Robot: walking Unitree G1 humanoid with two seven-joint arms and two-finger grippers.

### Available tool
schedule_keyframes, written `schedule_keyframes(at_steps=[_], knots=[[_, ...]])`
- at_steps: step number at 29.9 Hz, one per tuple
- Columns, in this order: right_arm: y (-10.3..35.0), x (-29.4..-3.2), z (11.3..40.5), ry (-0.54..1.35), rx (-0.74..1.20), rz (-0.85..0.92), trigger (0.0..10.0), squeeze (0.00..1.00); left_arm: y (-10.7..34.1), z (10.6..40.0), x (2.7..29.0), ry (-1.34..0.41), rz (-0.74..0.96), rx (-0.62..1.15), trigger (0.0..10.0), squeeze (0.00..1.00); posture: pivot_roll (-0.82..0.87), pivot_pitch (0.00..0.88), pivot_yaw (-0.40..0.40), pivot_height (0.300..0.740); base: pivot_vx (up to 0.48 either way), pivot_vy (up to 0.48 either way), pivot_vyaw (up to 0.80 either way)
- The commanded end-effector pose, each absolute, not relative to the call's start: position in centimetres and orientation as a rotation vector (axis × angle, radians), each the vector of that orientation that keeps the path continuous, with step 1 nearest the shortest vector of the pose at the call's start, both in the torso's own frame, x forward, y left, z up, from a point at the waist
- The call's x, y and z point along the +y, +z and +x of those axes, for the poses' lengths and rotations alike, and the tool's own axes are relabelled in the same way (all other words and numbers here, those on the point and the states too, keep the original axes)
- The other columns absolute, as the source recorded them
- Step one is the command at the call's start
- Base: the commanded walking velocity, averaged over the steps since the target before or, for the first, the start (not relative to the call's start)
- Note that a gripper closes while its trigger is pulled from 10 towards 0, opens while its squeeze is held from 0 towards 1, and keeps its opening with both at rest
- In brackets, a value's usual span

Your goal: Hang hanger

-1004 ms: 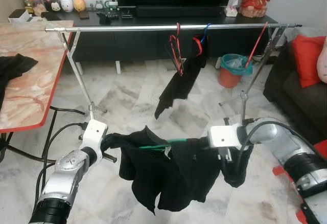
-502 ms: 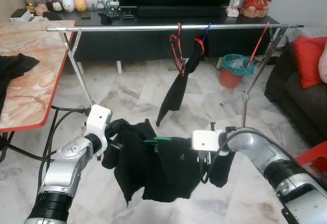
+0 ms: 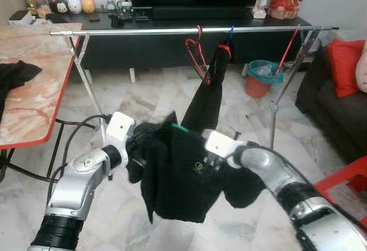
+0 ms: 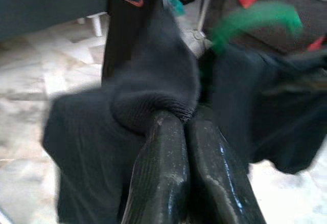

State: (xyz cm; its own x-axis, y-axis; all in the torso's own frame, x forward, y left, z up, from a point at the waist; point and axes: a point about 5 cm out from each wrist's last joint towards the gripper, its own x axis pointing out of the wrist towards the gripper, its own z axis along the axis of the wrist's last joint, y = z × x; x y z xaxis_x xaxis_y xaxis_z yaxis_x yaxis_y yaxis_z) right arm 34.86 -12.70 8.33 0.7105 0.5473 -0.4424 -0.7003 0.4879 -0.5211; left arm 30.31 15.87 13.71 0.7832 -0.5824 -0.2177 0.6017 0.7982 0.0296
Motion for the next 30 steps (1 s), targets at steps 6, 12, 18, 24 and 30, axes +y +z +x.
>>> schedule_keyframes(at_steps=[6,12,18,24,30], knots=[[9.9,-12.6,36.4,0.603,0.182,-0.678,10.0,0.00,14.5,29.7,14.6,-0.732,0.109,0.179,10.0,0.00,0.06,0.000,-0.063,0.728,0.000,0.000,0.00],[9.0,-13.0,36.5,0.472,0.229,-0.620,10.0,0.00,15.1,29.0,13.4,-0.821,0.104,0.158,10.0,0.00,0.08,0.000,-0.063,0.728,0.000,0.000,0.00],[10.1,-13.0,37.1,0.351,0.168,-0.491,10.0,0.00,14.8,27.5,12.6,-0.942,0.108,0.182,10.0,0.00,0.08,0.000,-0.056,0.728,0.000,0.000,0.00],[11.2,-12.3,37.5,0.337,0.104,-0.389,10.0,0.00,14.0,27.3,12.6,-0.954,0.140,0.222,10.0,0.00,0.09,0.000,-0.049,0.728,0.000,0.000,0.00],[11.9,-11.8,37.6,0.332,0.039,-0.366,10.0,0.00,13.0,27.2,12.8,-0.936,0.185,0.271,10.0,0.00,0.08,0.000,-0.041,0.728,0.000,0.000,0.00]])
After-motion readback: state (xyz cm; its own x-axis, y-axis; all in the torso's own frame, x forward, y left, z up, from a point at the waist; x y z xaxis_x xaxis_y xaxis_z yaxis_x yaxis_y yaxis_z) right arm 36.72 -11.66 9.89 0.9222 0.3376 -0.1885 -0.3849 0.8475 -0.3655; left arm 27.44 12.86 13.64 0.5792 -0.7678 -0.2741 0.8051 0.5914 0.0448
